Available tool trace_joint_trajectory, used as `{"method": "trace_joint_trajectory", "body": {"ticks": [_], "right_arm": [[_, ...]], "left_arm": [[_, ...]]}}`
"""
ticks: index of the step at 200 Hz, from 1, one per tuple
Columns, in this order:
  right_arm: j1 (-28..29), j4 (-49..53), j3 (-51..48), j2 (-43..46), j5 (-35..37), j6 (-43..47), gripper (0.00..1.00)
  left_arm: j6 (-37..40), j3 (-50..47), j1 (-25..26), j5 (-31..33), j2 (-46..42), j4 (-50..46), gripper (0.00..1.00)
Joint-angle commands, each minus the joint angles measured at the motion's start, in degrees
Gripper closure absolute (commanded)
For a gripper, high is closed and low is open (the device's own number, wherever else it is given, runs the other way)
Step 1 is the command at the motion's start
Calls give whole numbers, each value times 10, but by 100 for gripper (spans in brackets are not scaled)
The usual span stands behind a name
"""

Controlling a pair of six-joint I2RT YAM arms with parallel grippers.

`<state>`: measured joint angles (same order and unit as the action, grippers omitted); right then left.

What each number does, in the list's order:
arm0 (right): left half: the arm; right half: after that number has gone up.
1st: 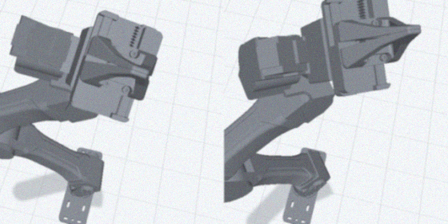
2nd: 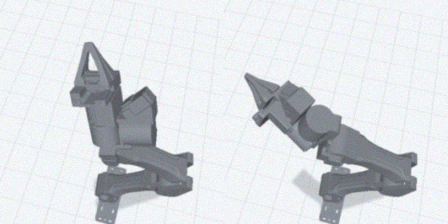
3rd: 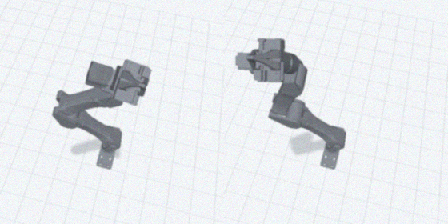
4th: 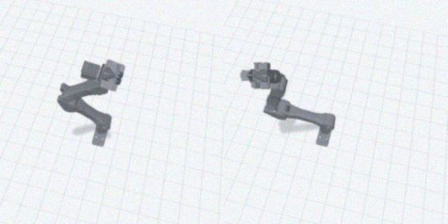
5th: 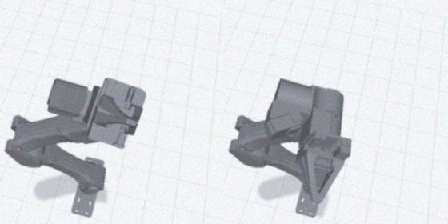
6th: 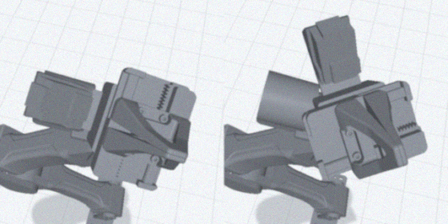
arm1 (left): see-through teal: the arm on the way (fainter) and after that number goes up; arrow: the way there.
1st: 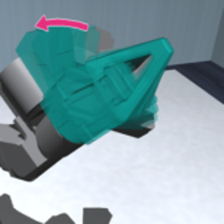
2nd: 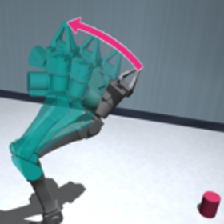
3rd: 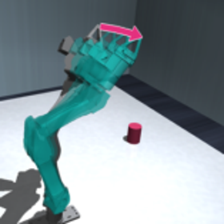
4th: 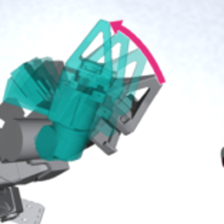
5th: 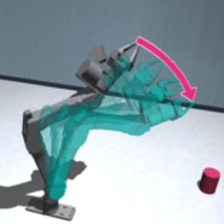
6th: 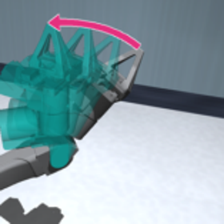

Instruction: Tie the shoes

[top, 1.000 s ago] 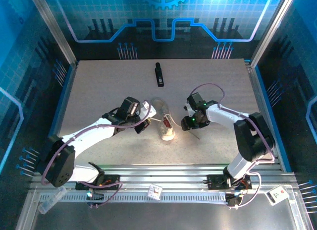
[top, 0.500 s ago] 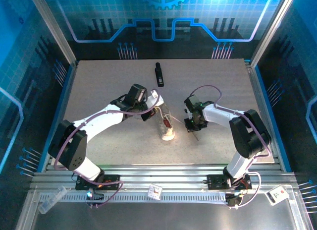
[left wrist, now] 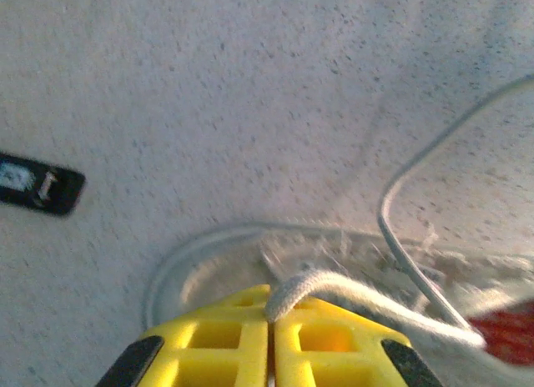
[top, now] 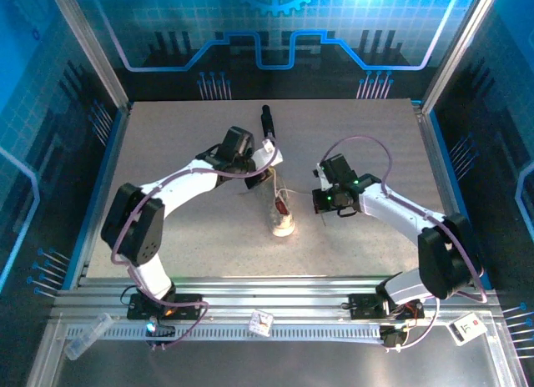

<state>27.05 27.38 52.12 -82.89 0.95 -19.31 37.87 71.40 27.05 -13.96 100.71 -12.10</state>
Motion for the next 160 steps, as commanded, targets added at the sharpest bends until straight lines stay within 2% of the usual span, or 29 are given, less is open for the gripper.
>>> {"method": "trace_joint_trajectory", "body": {"ticks": [1, 28, 40, 61, 79, 95, 107, 120, 143, 160], "right_arm": [[6, 0, -11, -7, -20, -9, 100], [-1, 0, -7, 0, -12, -8, 100], [-10, 1, 5, 1, -15, -5, 100], [-24, 11, 50, -14, -31, 8, 100], [-21, 27, 99, -37, -38, 22, 100], [-15, 35, 137, -59, -41, 32, 100], [-7, 39, 162, -74, -38, 39, 100], [1, 44, 185, -90, -36, 45, 100], [17, 46, 212, -112, -32, 50, 100], [25, 47, 224, -126, -33, 51, 100]], "left_arm": [[92, 22, 0, -11, 21, 1, 91], [95, -44, -3, 25, -8, 31, 85], [77, -96, -4, 30, -35, 64, 75], [18, -168, -4, 47, -85, 113, 53], [-37, -222, -8, 57, -137, 147, 43], [-114, -250, -16, 70, -182, 154, 36], [-200, -257, -25, 93, -210, 138, 32], [-339, -251, -46, 137, -232, 99, 30], [-627, -226, -104, 138, -237, -16, 39], [-839, -247, -118, 127, -230, -37, 45]]}}
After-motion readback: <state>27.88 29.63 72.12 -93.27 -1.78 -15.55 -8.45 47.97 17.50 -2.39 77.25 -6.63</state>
